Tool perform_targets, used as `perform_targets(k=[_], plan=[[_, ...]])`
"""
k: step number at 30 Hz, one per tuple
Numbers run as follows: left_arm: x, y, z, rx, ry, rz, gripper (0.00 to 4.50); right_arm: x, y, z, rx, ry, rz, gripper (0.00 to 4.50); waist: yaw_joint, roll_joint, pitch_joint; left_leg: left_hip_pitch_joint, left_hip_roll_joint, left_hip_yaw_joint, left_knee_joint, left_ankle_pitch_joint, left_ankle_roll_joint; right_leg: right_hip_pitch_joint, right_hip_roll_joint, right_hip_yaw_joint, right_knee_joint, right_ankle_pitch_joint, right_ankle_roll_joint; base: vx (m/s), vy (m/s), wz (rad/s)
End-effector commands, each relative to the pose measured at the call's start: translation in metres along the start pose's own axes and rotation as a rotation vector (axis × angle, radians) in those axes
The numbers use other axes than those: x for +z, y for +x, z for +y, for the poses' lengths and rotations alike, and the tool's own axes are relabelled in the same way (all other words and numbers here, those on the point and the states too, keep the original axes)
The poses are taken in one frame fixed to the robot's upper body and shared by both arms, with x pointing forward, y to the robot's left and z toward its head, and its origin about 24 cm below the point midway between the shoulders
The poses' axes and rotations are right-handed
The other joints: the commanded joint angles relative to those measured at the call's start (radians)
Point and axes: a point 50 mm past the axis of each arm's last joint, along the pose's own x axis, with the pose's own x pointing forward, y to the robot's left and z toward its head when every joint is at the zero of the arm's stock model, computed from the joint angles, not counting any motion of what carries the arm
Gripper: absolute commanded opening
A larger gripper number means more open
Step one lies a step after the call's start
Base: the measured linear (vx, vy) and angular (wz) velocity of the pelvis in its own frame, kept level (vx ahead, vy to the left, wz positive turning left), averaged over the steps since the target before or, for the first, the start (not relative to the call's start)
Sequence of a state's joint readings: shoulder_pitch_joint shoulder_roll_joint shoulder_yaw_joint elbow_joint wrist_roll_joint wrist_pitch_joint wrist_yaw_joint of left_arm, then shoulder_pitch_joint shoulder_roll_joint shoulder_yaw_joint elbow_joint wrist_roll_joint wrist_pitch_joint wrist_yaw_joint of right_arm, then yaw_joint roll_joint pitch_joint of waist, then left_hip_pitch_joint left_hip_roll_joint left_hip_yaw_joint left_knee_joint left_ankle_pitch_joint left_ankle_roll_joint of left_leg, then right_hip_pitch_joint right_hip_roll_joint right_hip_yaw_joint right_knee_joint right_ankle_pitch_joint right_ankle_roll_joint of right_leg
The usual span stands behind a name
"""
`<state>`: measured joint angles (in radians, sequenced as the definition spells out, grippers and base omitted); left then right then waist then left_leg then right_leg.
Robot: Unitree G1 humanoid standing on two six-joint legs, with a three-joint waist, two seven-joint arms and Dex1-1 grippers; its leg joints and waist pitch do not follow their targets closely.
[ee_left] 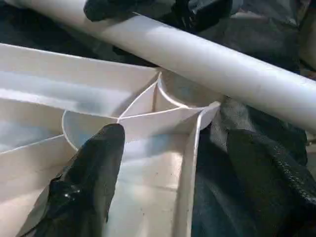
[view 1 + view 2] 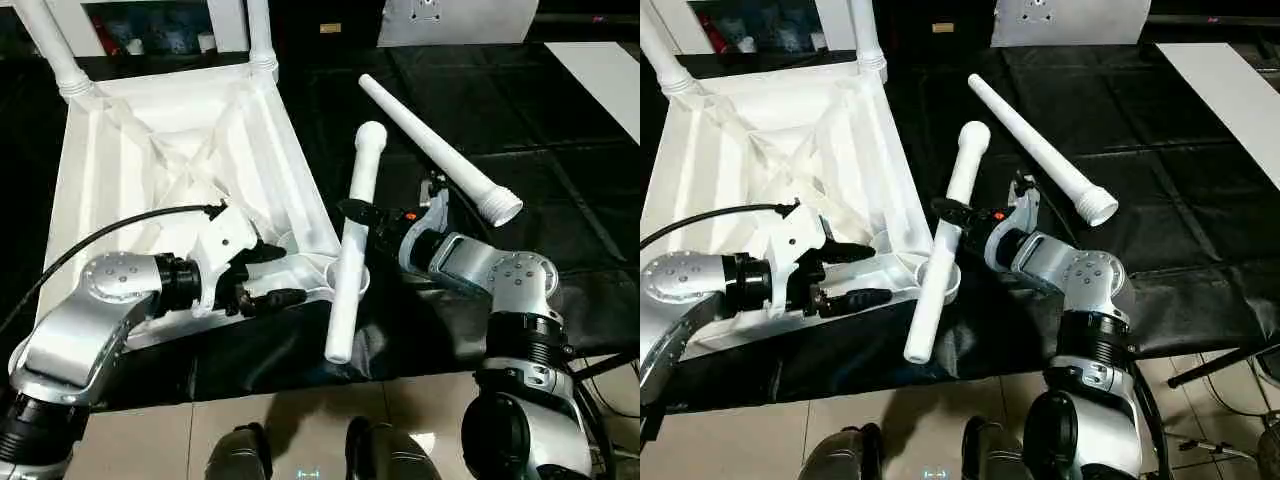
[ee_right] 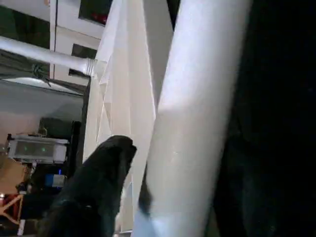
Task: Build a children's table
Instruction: Insert table leg to table base
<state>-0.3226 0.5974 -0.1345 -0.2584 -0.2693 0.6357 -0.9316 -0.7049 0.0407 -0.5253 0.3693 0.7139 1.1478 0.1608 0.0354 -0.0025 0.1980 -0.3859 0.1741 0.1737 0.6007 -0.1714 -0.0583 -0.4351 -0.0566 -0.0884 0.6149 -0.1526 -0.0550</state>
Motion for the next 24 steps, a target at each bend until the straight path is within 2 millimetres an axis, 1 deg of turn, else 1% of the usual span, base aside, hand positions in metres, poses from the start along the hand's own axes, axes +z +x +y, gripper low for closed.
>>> perform_targets(k=[1, 2, 3, 4, 5, 7, 8, 9, 10, 11, 12, 13, 14, 15, 16, 18, 20, 22, 23, 24], plan=[[0.004, -0.002, -0.001, 0.015, -0.016, -0.030, 3.60, 0.000, 0.000, 0.002, 0.015, 0.026, -0.004, 2.80, 0.002, 0.007, -0.102, 0.016, 0.041, -0.016, -0.067, -0.106, 0.007, 0.072, -0.088, 0.067, -0.072, -0.275, -0.162, 0.000, 0.000, 0.00], [0.007, 0.000, -0.001, 0.029, -0.047, -0.065, 3.60, 0.001, 0.000, 0.002, 0.022, 0.041, -0.012, 2.71, 0.002, 0.008, -0.104, 0.017, 0.042, -0.016, -0.066, -0.104, 0.005, 0.072, -0.089, 0.068, -0.071, -0.272, -0.165, 0.000, 0.000, 0.00], [0.009, 0.001, -0.001, 0.036, -0.071, -0.087, 3.60, 0.001, 0.000, 0.003, 0.027, 0.051, -0.017, 2.64, 0.003, 0.008, -0.103, 0.016, 0.042, -0.016, -0.065, -0.107, 0.007, 0.072, -0.089, 0.067, -0.074, -0.276, -0.165, 0.000, 0.000, 0.00], [0.012, 0.003, -0.003, 0.039, -0.110, -0.121, 3.60, 0.002, 0.001, 0.004, 0.035, 0.069, -0.022, 2.59, 0.002, 0.008, -0.104, 0.016, 0.041, -0.015, -0.065, -0.104, 0.005, 0.072, -0.089, 0.067, -0.071, -0.270, -0.167, 0.000, 0.000, 0.00], [0.013, 0.006, -0.005, 0.035, -0.137, -0.143, 3.60, 0.003, 0.001, 0.004, 0.035, 0.076, -0.025, 2.52, 0.003, 0.006, -0.104, 0.015, 0.042, -0.015, -0.064, -0.110, 0.007, 0.072, -0.089, 0.067, -0.074, -0.272, -0.171, 0.000, 0.000, 0.00], [0.014, 0.012, -0.010, 0.032, -0.178, -0.166, 3.60, 0.003, 0.001, 0.004, 0.034, 0.085, -0.029, 2.29, 0.003, 0.005, -0.106, 0.014, 0.041, -0.015, -0.064, -0.101, 0.010, 0.072, -0.086, 0.066, -0.070, -0.261, -0.170, 0.000, 0.000, 0.00], [0.014, 0.014, -0.011, 0.033, -0.189, -0.171, 3.60, 0.003, 0.001, 0.004, 0.035, 0.088, -0.030, 2.29, 0.004, 0.005, -0.105, 0.013, 0.040, -0.015, -0.064, -0.100, 0.014, 0.072, -0.086, 0.066, -0.073, -0.262, -0.167, 0.000, 0.000, 0.00], [0.014, 0.014, -0.011, 0.034, -0.194, -0.173, 3.60, 0.003, 0.001, 0.004, 0.035, 0.089, -0.031, 2.20, 0.003, 0.004, -0.105, 0.011, 0.038, -0.015, -0.063, -0.099, 0.017, 0.073, -0.086, 0.066, -0.073, -0.266, -0.160, 0.000, 0.000, 0.00], [0.013, 0.017, -0.012, 0.040, -0.211, -0.179, 3.60, 0.003, 0.001, 0.005, 0.042, 0.090, -0.038, 2.11, 0.004, 0.003, -0.105, 0.013, 0.038, -0.014, -0.064, -0.101, 0.020, 0.072, -0.085, 0.065, -0.076, -0.277, -0.150, 0.000, 0.000, 0.00], [0.013, 0.022, -0.014, 0.056, -0.251, -0.196, 3.60, 0.006, 0.001, 0.007, 0.055, 0.090, -0.055, 1.98, 0.003, 0.006, -0.104, 0.012, 0.038, -0.015, -0.064, -0.103, 0.019, 0.072, -0.085, 0.065, -0.075, -0.280, -0.147, 0.000, 0.000, 0.00], [0.013, 0.022, -0.014, 0.056, -0.251, -0.196, 3.60, 0.006, 0.001, 0.007, 0.055, 0.090, -0.055, 1.90, 0.002, 0.003, -0.104, 0.012, 0.038, -0.014, -0.063, -0.106, 0.019, 0.073, -0.085, 0.064, -0.079, -0.287, -0.141, 0.000, 0.000, 0.00], [0.012, 0.025, -0.015, 0.067, -0.278, -0.202, 3.60, 0.007, 0.000, 0.009, 0.064, 0.088, -0.067, 1.90, 0.004, 0.006, -0.103, 0.012, 0.038, -0.015, -0.064, -0.105, 0.021, 0.071, -0.084, 0.064, -0.079, -0.293, -0.135, 0.000, 0.000, 0.00], [0.009, 0.029, -0.017, 0.078, -0.311, -0.191, 3.60, 0.010, 0.000, 0.012, 0.079, 0.082, -0.082, 1.81, 0.001, 0.004, -0.103, 0.011, 0.039, -0.014, -0.064, -0.107, 0.020, 0.072, -0.083, 0.064, -0.078, -0.288, -0.135, 0.000, 0.000, 0.00], [0.008, 0.030, -0.018, 0.082, -0.329, -0.180, 3.60, 0.011, 0.000, 0.014, 0.087, 0.079, -0.090, 1.73, 0.002, 0.002, -0.103, 0.012, 0.039, -0.015, -0.064, -0.109, 0.022, 0.071, -0.084, 0.063, -0.080, -0.293, -0.131, 0.000, 0.000, 0.00], [0.007, 0.031, -0.018, 0.083, -0.333, -0.177, 3.60, 0.011, 0.000, 0.015, 0.089, 0.078, -0.092, 1.68, 0.002, 0.002, -0.103, 0.010, 0.038, -0.016, -0.064, -0.105, 0.025, 0.073, -0.083, 0.063, -0.079, -0.292, -0.129, 0.000, 0.000, 0.00], [0.006, 0.035, -0.022, 0.098, -0.353, -0.172, 3.60, 0.012, 0.000, 0.017, 0.101, 0.076, -0.100, 1.64, 0.002, 0.003, -0.102, 0.012, 0.037, -0.015, -0.065, -0.107, 0.027, 0.070, -0.082, 0.063, -0.082, -0.296, -0.124, 0.000, 0.000, 0.00], [0.008, 0.040, -0.024, 0.107, -0.408, -0.196, 3.60, 0.014, 0.000, 0.019, 0.104, 0.040, -0.124, 1.64, 0.002, 0.002, -0.102, 0.012, 0.037, -0.015, -0.064, -0.104, 0.028, 0.071, -0.082, 0.063, -0.080, -0.289, -0.125, 0.000, 0.000, 0.00], [0.011, 0.042, -0.025, 0.106, -0.457, -0.223, 3.60, 0.016, 0.000, 0.022, 0.110, 0.012, -0.149, 1.61, 0.003, 0.000, -0.102, 0.008, 0.038, -0.014, -0.062, -0.094, 0.034, 0.072, -0.083, 0.063, -0.079, -0.267, -0.138, 0.000, 0.000, 0.00], [0.012, 0.043, -0.026, 0.104, -0.488, -0.236, 3.60, 0.017, -0.001, 0.024, 0.123, 0.004, -0.167, 1.60, 0.003, 0.000, -0.103, 0.009, 0.039, -0.014, -0.062, -0.092, 0.035, 0.072, -0.083, 0.063, -0.077, -0.260, -0.141, 0.000, 0.000, 0.00], [0.012, 0.044, -0.027, 0.095, -0.519, -0.243, 3.60, 0.020, -0.001, 0.027, 0.150, 0.008, -0.189, 1.60, 0.002, -0.003, -0.101, 0.007, 0.037, -0.013, -0.062, -0.092, 0.043, 0.073, -0.083, 0.063, -0.078, -0.260, -0.140, 0.000, 0.000, 0.00]])
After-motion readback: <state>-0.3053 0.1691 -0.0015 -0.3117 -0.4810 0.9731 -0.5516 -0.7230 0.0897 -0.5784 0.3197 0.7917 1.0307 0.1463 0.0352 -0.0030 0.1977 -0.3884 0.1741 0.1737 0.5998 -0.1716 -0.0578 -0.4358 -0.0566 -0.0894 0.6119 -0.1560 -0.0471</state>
